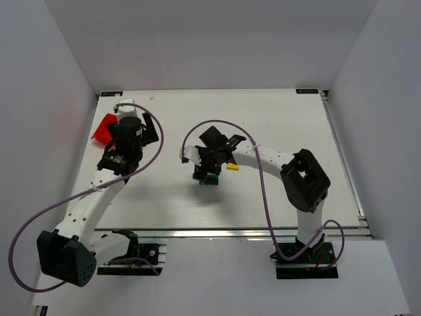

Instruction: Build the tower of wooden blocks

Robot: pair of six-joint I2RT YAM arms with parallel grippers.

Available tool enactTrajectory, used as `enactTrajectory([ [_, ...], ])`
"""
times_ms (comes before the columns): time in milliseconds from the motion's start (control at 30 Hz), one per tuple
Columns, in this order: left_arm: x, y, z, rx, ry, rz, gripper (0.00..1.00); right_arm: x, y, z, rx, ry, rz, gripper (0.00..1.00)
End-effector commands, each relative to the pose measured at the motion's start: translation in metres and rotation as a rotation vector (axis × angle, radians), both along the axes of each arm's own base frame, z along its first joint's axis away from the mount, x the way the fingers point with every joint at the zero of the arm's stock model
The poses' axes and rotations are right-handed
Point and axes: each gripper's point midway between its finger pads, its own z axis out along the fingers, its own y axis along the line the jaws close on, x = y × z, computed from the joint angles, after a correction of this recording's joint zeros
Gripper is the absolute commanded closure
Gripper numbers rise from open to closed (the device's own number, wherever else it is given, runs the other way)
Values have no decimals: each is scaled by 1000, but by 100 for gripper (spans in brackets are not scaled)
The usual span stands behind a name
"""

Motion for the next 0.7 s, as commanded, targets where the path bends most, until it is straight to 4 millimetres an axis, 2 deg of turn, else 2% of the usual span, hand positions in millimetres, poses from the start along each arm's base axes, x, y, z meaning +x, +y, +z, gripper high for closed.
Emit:
enactTrajectory([
  [0, 0, -4, 4, -6, -9, -20, 2, 5, 12, 26, 47, -42, 13, 11],
  [167, -2, -4, 12, -19, -28, -24, 2, 5, 17, 45, 99, -47, 9, 11],
  [233, -2, -6, 13, -24, -26, -37, 2, 13, 22, 66, 149, -76, -26, 11],
  [333, -2, -7, 16, -32, -23, -38, 2, 40, 23, 93, 207, -159, -140, 11],
  [367, -2, -8, 14, -39, -15, -38, 2, 57, 23, 108, 248, -201, -217, 11],
  [433, 0, -11, 14, -46, -9, -50, 2, 77, 20, 124, 289, -239, -329, 11],
  [467, 0, -13, 12, -57, 2, -49, 2, 97, 12, 138, 303, -283, -419, 11],
  [533, 3, -15, 12, -66, 8, -64, 2, 118, 5, 155, 373, -281, -605, 11],
  [567, 3, -16, 11, -73, 12, -65, 2, 135, -9, 165, 385, -314, -720, 11],
  [667, 7, -20, 10, -86, 22, -88, 2, 145, -27, 166, 463, -188, -945, 11],
])
